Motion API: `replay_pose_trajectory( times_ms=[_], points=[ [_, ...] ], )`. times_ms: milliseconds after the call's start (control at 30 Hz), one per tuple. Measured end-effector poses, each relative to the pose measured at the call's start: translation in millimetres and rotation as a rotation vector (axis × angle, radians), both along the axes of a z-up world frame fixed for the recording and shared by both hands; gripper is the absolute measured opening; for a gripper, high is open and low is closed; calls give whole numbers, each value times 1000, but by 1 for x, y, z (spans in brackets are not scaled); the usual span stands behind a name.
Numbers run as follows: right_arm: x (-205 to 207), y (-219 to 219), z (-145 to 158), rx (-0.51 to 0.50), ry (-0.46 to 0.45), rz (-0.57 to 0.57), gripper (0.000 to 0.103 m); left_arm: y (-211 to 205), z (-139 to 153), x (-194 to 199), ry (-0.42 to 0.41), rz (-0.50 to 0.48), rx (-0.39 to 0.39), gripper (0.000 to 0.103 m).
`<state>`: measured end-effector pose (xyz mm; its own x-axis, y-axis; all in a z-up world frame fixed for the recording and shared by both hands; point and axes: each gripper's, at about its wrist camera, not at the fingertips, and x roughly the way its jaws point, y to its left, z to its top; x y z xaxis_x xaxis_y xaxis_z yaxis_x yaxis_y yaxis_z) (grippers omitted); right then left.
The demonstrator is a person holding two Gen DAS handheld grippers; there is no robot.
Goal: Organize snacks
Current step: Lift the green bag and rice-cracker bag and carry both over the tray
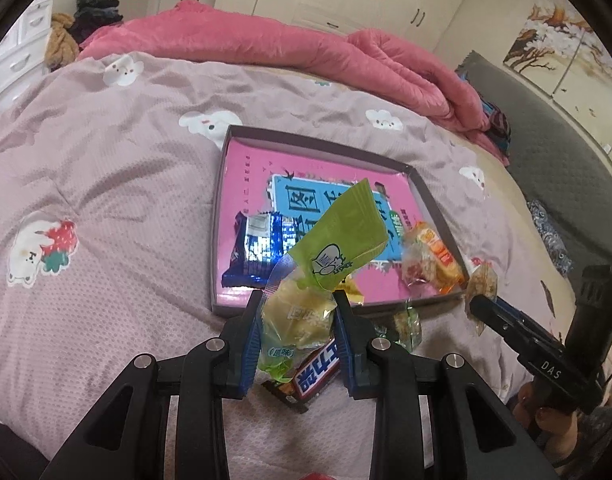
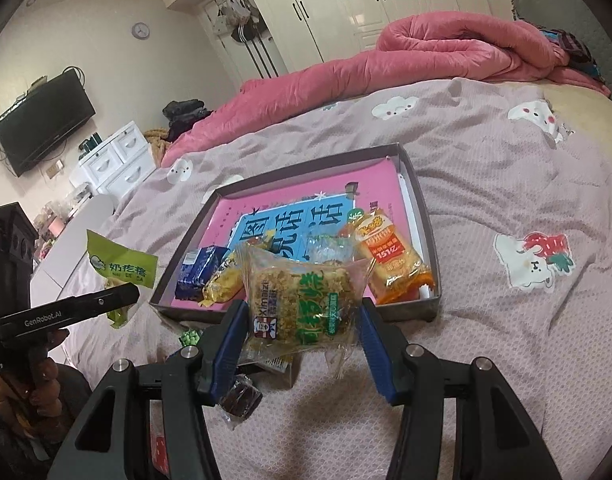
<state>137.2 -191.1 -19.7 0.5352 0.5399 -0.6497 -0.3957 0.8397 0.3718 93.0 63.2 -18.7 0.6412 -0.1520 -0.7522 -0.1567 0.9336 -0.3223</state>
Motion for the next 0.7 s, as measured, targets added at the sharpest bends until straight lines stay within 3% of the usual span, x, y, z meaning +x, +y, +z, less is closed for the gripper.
replay_pose_trajectory(
  times_ms=[700],
  points=[
    [5,-11,24,-31,-118,-53,55,-8,19,12,-30,18,52,33]
  ],
)
